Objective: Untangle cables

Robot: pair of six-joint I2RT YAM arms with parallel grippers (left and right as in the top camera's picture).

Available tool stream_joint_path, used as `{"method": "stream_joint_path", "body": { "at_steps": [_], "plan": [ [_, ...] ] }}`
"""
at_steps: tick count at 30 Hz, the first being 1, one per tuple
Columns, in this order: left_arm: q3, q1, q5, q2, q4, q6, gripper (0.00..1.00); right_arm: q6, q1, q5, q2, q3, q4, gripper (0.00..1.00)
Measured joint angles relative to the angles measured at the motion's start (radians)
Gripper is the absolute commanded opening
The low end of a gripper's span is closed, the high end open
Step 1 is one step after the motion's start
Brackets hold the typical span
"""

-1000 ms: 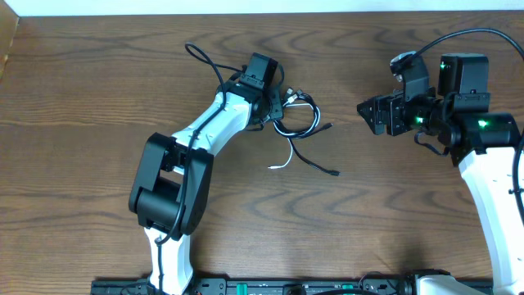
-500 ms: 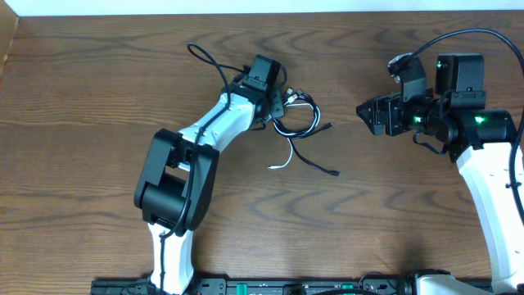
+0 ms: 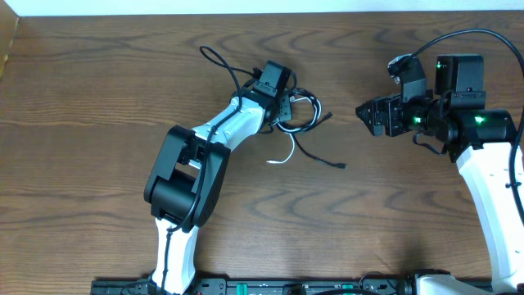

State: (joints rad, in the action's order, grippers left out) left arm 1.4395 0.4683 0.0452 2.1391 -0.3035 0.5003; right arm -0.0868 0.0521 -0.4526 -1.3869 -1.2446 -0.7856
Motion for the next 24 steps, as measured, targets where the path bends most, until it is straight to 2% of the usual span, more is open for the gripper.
{"method": "stream_joint_path", "body": {
  "at_steps": [8,17,24],
  "plan": [
    [-0.002,-0.005,0.063,-0.029,-0.01,-0.003,0.08,0.0,0.0,0.0,0.0,0.0,0.005,0.81],
    [-0.008,-0.003,0.134,-0.406,-0.055,-0.004,0.07,0.037,0.0,-0.007,0.0,0.0,0.047,0.8],
    [-0.008,-0.002,0.296,-0.426,-0.063,-0.038,0.07,0.1,0.003,-0.044,0.0,0.0,0.142,0.78]
  ]
}}
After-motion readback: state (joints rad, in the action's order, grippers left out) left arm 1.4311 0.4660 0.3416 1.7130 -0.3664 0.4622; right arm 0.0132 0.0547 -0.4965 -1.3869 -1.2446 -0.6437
